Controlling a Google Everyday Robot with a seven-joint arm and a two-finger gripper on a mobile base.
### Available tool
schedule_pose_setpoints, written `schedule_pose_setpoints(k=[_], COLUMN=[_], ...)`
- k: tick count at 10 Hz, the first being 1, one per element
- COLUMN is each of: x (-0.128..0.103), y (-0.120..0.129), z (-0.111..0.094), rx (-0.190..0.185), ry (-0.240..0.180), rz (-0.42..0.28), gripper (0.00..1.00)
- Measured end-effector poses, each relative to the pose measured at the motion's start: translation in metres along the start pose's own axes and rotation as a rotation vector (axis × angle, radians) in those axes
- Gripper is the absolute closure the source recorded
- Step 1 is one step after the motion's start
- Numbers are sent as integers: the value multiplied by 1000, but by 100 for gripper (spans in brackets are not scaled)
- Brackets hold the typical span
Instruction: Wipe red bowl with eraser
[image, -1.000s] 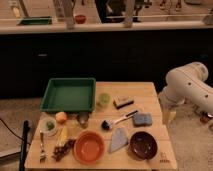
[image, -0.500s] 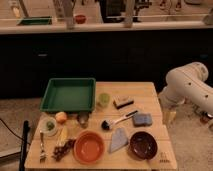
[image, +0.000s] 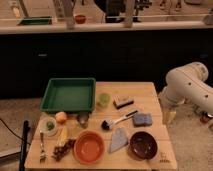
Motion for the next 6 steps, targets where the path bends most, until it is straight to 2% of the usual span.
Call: schedule_pose_setpoints(k=[3,5,6], x=[-6,-30,-34], y=[0,-2,-2], z=[3,8,9], rx=[-4,-12,-14], ry=[0,0,0], rz=[-17,-62,-72], gripper=[20,20,20])
